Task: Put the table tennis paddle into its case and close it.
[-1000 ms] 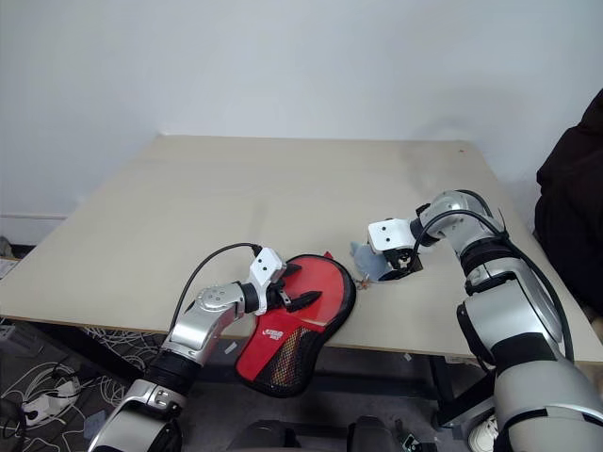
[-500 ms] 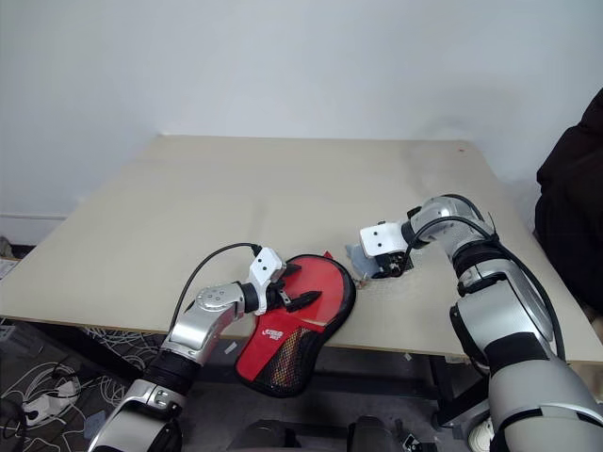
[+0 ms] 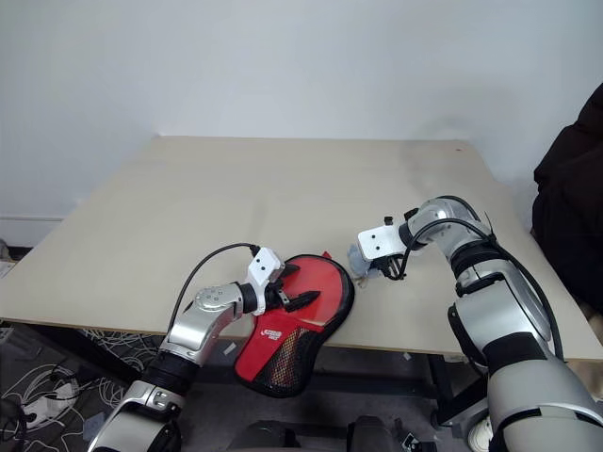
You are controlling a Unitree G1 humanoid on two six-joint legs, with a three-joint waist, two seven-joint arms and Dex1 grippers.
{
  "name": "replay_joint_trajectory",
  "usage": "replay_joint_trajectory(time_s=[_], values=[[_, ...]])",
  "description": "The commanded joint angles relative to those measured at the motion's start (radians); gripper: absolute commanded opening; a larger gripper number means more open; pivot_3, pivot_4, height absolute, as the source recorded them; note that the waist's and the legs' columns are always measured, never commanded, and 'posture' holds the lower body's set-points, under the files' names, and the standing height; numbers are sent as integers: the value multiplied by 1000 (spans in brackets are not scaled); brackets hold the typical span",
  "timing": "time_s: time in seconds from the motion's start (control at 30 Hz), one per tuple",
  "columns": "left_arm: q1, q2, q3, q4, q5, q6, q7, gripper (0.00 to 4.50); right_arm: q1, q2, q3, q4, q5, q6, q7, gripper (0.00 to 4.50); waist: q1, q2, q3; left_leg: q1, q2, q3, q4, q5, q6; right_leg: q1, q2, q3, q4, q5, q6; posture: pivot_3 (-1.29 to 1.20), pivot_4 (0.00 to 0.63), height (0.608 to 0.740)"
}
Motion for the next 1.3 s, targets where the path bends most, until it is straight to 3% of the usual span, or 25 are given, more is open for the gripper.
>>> replay_joint_trajectory(time_s=[0.03, 0.4, 0.83, 1.3], values=[[44, 17, -24, 77, 30, 54, 13, 4500, -5, -12, -1, -19, -21, 4, -38, 371, -1, 0, 0, 0, 0, 0, 0, 0, 0, 0, 0, 0, 0, 0, 0, 0, 0, 740], [41, 8, -26, 82, 30, 51, 15, 4500, 49, -93, -78, -138, 80, 92, 125, 371, 0, 0, 0, 0, 0, 0, 0, 0, 0, 1, 0, 0, 0, 0, 0, 0, 0, 740], [36, 4, -40, 88, 29, 51, -5, 4500, 259, -223, -118, -535, 222, 266, 291, 371, 18, 0, 0, -2, 0, -1, 0, 0, 0, -2, -2, -2, -2, 0, 0, 0, 0, 740], [33, 4, -46, 90, 25, 56, -9, 4500, 447, -359, -89, -848, 348, 305, 390, 371, 36, -3, 2, -5, 0, 0, -1, 0, 1, -5, 0, -4, -4, -2, 2, 0, 0, 740]])
